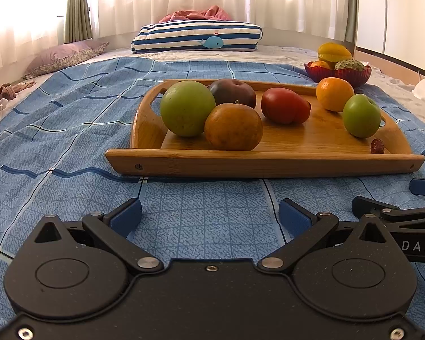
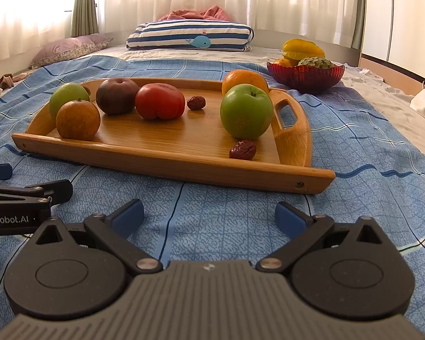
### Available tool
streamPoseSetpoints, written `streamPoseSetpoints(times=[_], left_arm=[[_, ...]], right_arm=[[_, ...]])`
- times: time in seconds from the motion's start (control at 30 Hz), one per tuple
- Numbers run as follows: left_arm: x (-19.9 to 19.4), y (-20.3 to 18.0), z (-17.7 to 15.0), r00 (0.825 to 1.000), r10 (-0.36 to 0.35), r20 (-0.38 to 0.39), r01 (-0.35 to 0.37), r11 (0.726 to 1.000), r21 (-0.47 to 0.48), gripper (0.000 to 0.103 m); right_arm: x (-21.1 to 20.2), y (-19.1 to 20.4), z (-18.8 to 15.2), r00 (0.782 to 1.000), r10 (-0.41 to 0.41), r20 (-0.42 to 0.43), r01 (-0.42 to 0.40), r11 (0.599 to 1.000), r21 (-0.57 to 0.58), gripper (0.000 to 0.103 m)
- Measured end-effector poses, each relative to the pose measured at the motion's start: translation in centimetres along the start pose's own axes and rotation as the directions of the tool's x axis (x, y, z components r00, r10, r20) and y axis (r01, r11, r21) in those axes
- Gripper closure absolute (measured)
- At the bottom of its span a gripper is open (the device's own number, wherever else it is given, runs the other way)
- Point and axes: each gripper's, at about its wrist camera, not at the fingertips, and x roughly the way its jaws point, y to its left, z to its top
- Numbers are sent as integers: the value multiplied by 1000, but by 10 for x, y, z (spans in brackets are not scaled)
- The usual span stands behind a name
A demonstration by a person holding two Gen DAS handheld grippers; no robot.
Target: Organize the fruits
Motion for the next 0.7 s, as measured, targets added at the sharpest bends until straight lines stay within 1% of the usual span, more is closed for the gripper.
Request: streamPoseSetpoints(times=[0.7], left_arm=[[0,0,0,1000,3,0,-3,1000,3,0]], right_arm=[[0,0,-1,1000,-1,1,1,1000,0,0]])
